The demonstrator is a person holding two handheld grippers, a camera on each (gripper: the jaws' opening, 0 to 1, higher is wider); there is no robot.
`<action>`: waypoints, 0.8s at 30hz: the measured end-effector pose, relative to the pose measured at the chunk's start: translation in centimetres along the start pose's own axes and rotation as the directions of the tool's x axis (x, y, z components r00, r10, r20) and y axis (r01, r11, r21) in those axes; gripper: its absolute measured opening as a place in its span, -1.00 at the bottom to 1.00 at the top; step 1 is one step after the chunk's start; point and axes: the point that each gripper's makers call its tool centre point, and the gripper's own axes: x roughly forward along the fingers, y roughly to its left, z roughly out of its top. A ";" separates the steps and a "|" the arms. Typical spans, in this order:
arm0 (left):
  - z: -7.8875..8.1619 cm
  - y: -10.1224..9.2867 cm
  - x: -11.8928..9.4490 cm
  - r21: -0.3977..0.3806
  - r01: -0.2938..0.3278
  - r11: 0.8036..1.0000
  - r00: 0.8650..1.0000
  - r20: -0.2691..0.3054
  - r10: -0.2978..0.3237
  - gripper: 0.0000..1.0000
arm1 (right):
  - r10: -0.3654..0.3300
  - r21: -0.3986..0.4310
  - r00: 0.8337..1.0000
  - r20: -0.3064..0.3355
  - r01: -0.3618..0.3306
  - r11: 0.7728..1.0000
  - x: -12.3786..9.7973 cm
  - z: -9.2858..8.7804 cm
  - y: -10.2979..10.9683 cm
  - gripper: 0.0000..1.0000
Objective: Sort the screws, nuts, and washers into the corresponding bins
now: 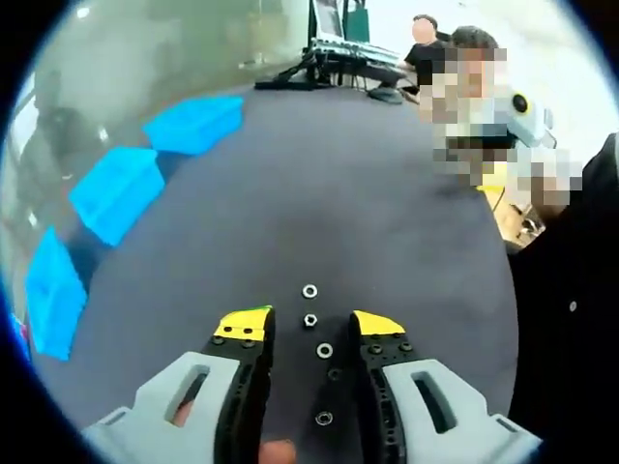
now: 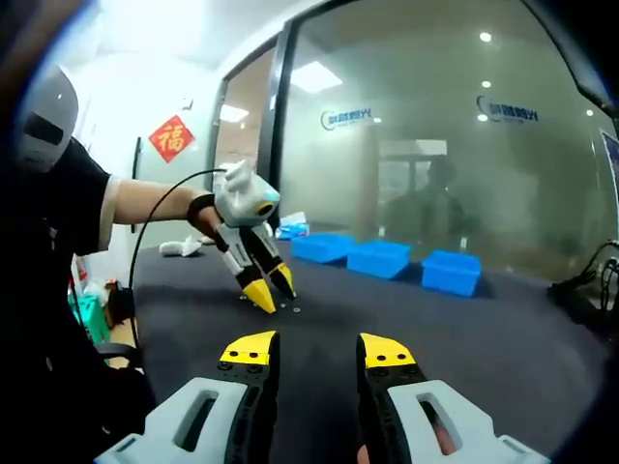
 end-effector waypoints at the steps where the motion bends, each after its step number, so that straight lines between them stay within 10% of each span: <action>1: 0.0 0.0 0.0 -0.003 0.000 1.000 1.000 0.002 0.000 -0.43 | 0.000 0.000 1.000 -0.001 0.000 1.000 0.0 0.0 0.0 -0.43; 24: -0.3 -0.1 0.4 -0.106 -0.018 0.994 0.999 0.030 0.021 -0.83 | 0.000 -0.003 1.000 -0.002 0.000 1.000 -0.1 0.0 0.1 -0.43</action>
